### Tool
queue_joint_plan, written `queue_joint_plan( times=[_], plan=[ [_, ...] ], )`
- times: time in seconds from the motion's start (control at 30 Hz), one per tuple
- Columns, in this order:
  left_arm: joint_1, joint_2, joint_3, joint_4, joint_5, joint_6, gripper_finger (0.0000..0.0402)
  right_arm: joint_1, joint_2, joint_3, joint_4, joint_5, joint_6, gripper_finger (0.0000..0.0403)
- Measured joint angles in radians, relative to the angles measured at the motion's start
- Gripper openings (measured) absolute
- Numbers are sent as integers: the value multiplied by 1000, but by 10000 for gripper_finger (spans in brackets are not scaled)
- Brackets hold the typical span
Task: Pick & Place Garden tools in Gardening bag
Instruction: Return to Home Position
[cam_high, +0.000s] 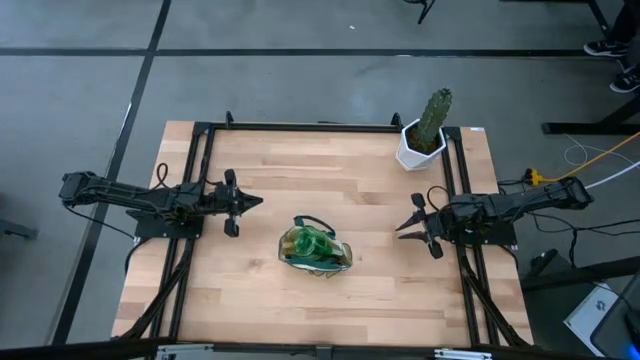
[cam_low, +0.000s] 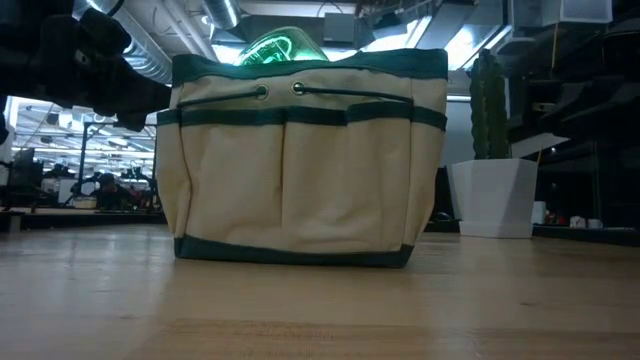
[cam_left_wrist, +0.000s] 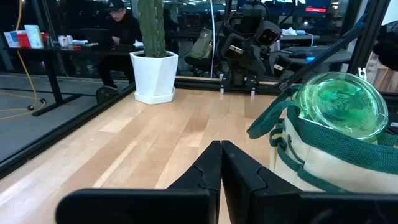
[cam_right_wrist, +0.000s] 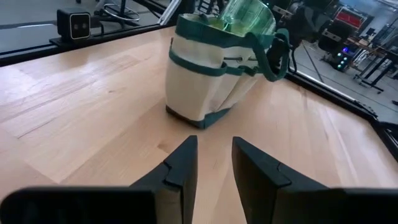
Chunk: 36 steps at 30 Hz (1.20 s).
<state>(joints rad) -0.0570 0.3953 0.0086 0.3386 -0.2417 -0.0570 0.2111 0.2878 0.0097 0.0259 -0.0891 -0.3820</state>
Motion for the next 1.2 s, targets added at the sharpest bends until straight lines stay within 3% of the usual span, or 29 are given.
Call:
queue_joint_plan(
  times=[0.93,1.2],
  plan=[
    [0,0,0,0,0,0,4,-1,0,0,0,3,0,101],
    [0,0,0,0,0,0,7,-23,-10,1,27,34,158,100]
  ],
)
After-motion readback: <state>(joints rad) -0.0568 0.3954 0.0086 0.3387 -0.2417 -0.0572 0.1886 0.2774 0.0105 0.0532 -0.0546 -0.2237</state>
